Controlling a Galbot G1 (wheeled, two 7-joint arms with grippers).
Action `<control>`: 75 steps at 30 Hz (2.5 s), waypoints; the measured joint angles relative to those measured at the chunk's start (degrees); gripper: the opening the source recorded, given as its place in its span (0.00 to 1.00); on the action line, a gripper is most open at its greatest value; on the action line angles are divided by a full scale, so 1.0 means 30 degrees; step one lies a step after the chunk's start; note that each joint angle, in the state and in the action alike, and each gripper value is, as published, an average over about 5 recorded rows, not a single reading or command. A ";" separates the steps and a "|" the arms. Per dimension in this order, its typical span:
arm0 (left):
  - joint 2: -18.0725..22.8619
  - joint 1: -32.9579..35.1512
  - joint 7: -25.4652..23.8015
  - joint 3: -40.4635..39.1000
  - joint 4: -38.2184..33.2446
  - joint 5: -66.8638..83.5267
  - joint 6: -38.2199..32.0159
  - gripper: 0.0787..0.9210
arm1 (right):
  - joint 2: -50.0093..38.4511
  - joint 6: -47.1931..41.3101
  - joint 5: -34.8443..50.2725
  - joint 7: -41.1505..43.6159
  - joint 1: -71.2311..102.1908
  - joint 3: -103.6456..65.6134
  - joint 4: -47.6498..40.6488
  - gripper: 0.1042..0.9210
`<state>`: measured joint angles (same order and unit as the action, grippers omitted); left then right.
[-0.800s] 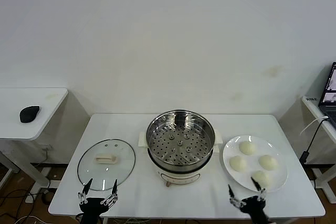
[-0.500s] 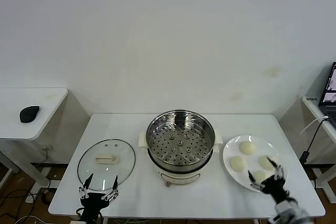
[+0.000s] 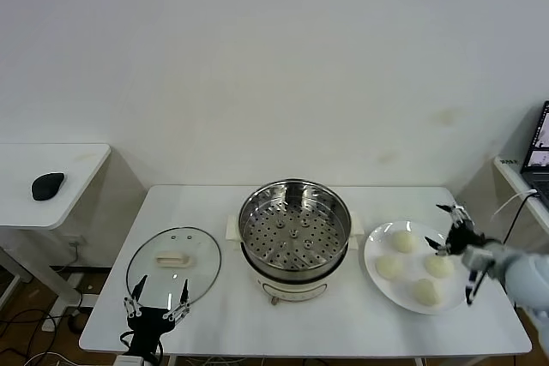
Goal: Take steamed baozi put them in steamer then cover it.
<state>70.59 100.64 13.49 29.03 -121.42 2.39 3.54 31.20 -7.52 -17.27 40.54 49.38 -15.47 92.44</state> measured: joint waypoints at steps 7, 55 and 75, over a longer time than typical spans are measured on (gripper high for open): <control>-0.0119 -0.0200 0.0080 0.0191 0.0108 -0.0221 -0.0012 0.88 | -0.0302 0.0223 0.0813 0.3097 -0.6501 0.6565 -0.3152 0.88; -0.0195 0.0039 0.0098 0.0977 0.0054 -0.0774 -0.0154 0.88 | 0.4865 0.1104 -0.0481 0.6349 -1.4227 1.6701 -1.2588 0.78; -0.0212 -0.0052 0.0092 0.0941 0.0040 -0.0729 -0.0161 0.88 | 0.4478 0.0930 -0.0416 0.6465 -1.4636 1.7063 -1.2252 0.56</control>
<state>69.95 100.48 13.76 31.86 -121.31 0.21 3.06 44.63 -4.73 -18.52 59.93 5.47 35.72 55.69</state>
